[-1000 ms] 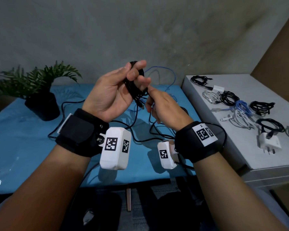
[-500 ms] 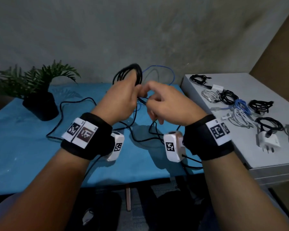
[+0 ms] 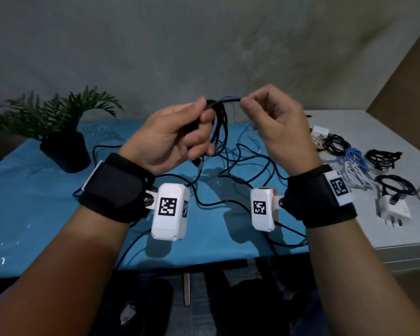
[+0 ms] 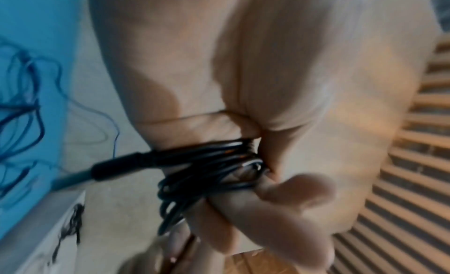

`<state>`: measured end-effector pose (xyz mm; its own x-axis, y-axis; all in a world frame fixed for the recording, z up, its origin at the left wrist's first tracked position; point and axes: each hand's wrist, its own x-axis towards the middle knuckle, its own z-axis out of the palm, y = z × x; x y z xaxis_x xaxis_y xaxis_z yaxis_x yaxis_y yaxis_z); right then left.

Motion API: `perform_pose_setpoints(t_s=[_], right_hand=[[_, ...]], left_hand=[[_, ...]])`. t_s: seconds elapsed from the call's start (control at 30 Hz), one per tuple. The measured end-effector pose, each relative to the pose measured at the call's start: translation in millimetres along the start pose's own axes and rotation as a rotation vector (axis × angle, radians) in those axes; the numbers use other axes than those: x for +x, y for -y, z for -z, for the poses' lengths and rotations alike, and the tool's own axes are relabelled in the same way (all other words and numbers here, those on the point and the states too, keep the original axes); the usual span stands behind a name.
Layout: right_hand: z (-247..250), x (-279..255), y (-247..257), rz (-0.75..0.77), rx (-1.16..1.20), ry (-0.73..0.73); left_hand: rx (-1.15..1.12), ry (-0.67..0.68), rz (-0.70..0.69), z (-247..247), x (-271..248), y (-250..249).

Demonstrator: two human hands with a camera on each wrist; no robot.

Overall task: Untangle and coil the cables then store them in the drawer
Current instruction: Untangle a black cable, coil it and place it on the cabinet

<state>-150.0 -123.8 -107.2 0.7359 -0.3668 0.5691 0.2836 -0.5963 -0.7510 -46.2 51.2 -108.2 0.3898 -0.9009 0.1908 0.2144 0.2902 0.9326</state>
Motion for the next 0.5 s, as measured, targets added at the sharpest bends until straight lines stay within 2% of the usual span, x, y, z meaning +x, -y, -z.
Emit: perform_pose_setpoints(t_s=[0.13,0.2,0.27,0.37,0.43,0.5], right_hand=[[-13.7,-2.8,-7.6,-0.188,0.296,-0.002],[-19.8,-4.4,-12.8,-0.281,0.329,0.031],[-27.8,-7.2,-18.6,-0.321,0.19,0.119],[-38.0,-14.3,-22.5,-0.29,-0.066,0.258],[-40.3,-15.8,-22.1,-0.302,-0.123,0.305],[-39.8,-14.8,-22.1,-0.342,-0.084,0.328]], left_hand=[[-0.37,0.017,-0.08,-2.1,-0.7,-5.2],[-0.49,0.01,-0.115,0.7,-0.8,-8.1],[-0.552,0.023,-0.143,2.0,-0.4,-11.3],[-0.589,0.048,-0.148,2.1,-0.8,-13.6],[-0.582,0.054,-0.146,1.5,-1.4,-16.2],[-0.605,0.043,-0.149,3.9,-2.0,-18.7]])
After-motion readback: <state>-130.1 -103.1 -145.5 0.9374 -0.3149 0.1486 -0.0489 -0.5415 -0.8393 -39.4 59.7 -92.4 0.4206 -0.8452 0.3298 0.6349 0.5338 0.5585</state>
